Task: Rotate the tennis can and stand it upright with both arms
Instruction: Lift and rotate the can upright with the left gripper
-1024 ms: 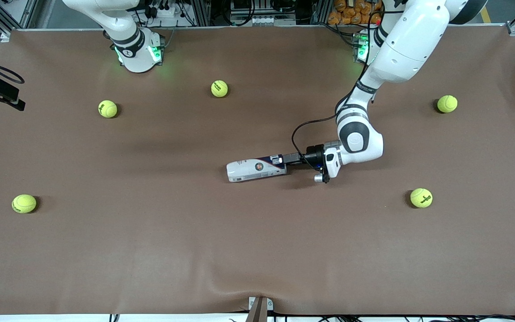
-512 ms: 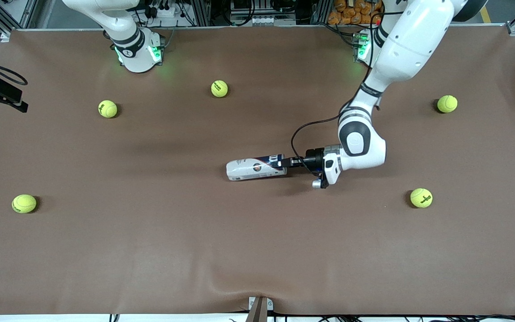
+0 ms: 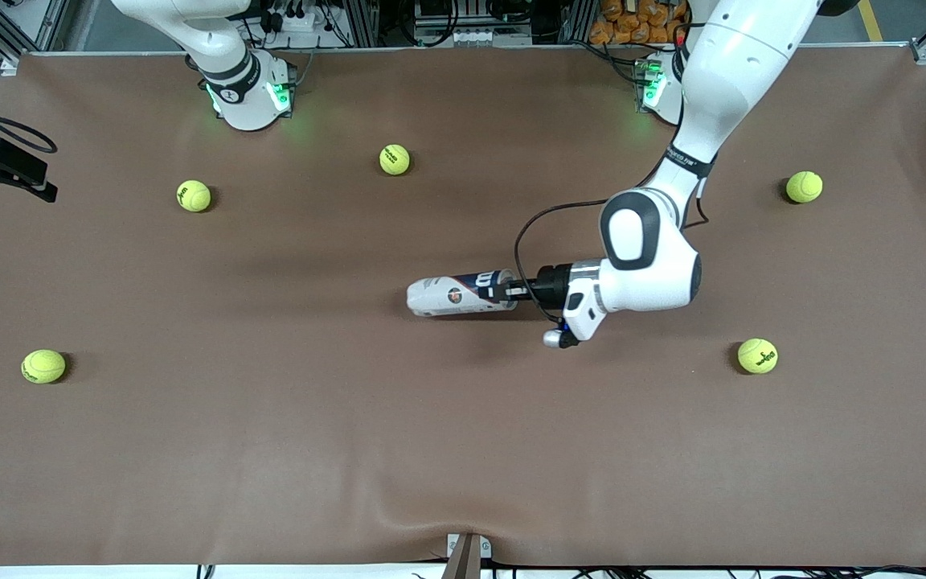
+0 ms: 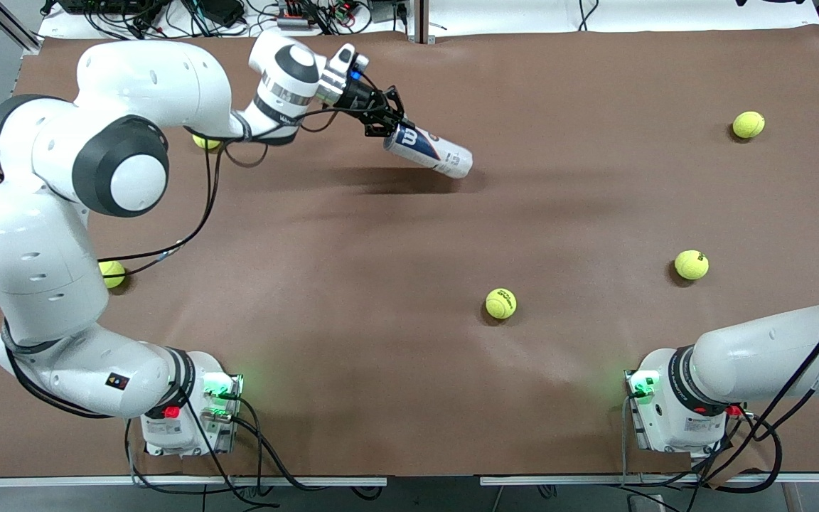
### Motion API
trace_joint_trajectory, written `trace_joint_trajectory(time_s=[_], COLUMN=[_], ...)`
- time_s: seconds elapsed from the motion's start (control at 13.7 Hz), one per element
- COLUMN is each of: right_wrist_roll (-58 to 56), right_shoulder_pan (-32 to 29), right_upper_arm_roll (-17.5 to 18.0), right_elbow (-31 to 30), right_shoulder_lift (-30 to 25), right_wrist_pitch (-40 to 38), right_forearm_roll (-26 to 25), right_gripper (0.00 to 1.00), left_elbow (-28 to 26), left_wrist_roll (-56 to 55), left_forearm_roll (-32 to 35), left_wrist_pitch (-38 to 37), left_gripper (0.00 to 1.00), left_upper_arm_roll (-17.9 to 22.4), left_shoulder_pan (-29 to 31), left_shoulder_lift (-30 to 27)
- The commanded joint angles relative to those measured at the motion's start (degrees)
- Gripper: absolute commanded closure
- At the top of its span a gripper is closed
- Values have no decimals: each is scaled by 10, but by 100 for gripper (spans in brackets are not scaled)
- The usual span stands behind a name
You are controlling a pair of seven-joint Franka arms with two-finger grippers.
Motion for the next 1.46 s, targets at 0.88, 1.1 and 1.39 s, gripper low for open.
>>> trace_joint_trajectory(time_s=[0.88, 1.1, 1.39], right_wrist_roll=[6, 6, 6], right_shoulder_pan=[-64, -67, -68], right_upper_arm_roll=[57, 57, 56], right_elbow=[-3, -3, 0], right_shoulder_lift=[-1, 1, 4], right_wrist_pitch=[13, 24, 20], right_forearm_roll=[-1, -1, -1], right_gripper=[0, 0, 0], left_elbow=[226, 255, 258], left_wrist_roll=[-566, -608, -602], left_forearm_roll=[702, 711, 705], left_wrist_pitch=[-230, -232, -211], left_gripper=[100, 100, 100], left_upper_arm_roll=[11, 82, 111], left_shoulder_pan=[-183, -270, -302], left_shoulder_lift=[9, 42, 51])
